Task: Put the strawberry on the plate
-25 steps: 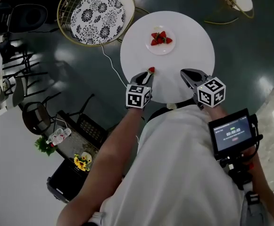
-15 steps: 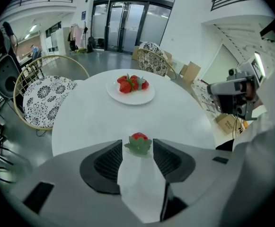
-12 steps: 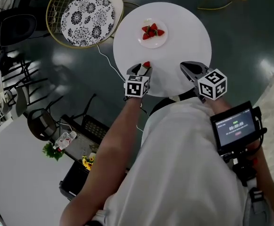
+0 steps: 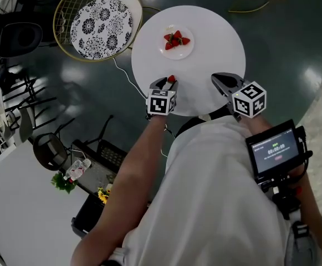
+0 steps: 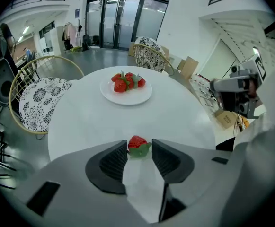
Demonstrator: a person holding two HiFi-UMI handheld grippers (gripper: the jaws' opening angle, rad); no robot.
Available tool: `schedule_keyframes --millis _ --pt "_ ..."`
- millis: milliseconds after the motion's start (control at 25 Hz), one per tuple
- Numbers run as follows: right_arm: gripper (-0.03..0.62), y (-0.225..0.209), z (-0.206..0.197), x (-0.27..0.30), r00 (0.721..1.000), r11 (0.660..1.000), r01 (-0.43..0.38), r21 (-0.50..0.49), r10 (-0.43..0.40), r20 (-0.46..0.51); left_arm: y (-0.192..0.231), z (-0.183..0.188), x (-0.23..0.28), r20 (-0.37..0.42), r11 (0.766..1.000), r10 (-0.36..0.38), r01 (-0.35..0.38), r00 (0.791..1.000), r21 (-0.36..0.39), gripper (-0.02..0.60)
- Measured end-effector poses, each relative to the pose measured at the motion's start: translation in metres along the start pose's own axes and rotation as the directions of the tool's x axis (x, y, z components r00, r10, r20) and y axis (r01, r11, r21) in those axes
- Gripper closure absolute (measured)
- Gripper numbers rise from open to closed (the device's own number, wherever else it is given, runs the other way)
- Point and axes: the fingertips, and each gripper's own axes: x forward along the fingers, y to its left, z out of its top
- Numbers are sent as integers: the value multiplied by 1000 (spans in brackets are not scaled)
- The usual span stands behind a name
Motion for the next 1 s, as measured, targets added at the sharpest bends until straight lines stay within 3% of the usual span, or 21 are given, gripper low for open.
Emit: schedule_keyframes --millis 80,440,1000 --pt "586 1 2 0 1000 1000 -1 -1 1 3 0 0 -1 1 1000 4 -4 1000 0 440" --pt "586 0 -1 1 1000 1000 0 -1 0 -1 -1 11 -3 36 1000 3 -3 999 -1 440" --pt "586 3 8 7 1000 1000 -12 -24 13 12 -10 59 -25 190 999 -13 21 982 -41 442"
